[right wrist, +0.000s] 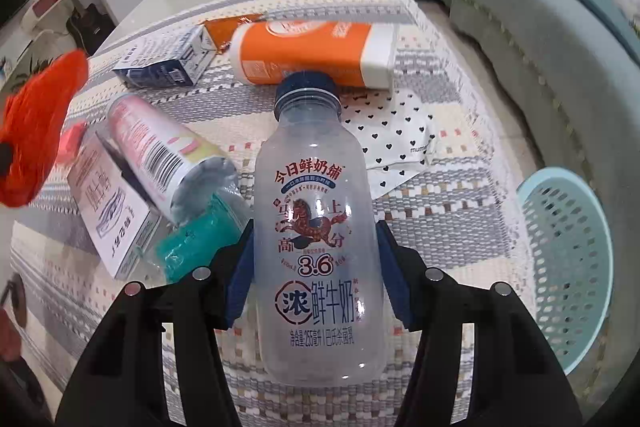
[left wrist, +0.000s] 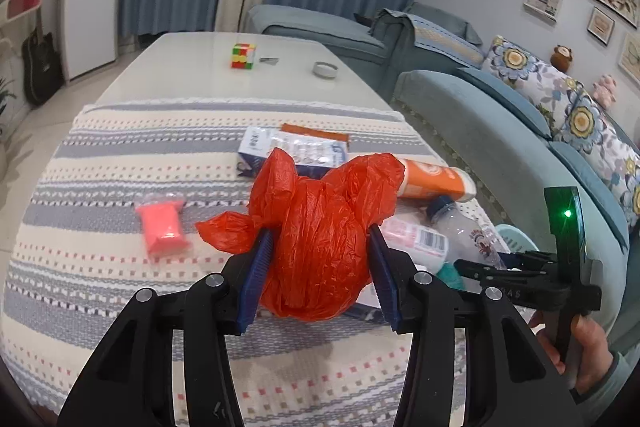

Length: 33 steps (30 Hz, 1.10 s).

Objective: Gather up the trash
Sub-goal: 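Carry the bag and bottle over the basket and release both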

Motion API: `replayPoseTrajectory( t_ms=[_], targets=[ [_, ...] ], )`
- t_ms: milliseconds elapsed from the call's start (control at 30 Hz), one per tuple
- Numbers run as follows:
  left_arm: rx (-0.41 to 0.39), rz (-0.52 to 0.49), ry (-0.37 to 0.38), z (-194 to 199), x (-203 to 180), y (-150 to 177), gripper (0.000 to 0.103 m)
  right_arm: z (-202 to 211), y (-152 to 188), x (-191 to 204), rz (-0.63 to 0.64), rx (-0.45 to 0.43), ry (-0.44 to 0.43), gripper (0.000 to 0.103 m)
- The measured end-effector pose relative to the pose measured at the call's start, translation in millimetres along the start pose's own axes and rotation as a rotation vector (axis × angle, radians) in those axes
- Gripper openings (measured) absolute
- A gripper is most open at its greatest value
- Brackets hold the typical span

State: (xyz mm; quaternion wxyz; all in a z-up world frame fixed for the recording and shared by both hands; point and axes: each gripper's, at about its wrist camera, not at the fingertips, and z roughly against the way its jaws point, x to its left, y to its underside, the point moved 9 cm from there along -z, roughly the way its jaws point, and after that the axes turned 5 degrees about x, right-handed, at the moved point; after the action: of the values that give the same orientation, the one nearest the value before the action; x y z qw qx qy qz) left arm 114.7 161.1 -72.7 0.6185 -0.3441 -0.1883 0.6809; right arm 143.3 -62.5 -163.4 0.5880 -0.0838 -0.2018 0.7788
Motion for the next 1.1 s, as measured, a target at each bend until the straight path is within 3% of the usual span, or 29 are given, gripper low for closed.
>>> replayPoseTrajectory(
  t_ms=[233, 367, 533, 667, 867, 1100],
  targets=[
    [-0.056, -0.065, 0.047, 20, -46, -20, 0.046, 68, -5, 3, 0.011, -0.137, -0.093, 0.052],
    [-0.097, -0.129, 0.087, 35, -91, -36, 0.046, 112, -13, -19, -0.033, -0.232, -0.109, 0.052],
    [-0.120, -0.209, 0.136, 41, -152, -49, 0.046, 157, -13, -75, -0.123, -0.349, -0.043, 0.052],
    [-0.115, -0.281, 0.170, 30, -203, -49, 0.046, 164, -3, -129, -0.223, -0.380, 0.052, 0.052],
    [-0.015, -0.363, 0.230, -19, -278, -28, 0.046, 138, 26, -216, -0.452, -0.309, 0.134, 0.052],
    [0.136, -0.437, 0.252, -85, -331, 12, 0.046, 88, 78, -286, -0.661, -0.123, 0.186, 0.052]
  ],
)
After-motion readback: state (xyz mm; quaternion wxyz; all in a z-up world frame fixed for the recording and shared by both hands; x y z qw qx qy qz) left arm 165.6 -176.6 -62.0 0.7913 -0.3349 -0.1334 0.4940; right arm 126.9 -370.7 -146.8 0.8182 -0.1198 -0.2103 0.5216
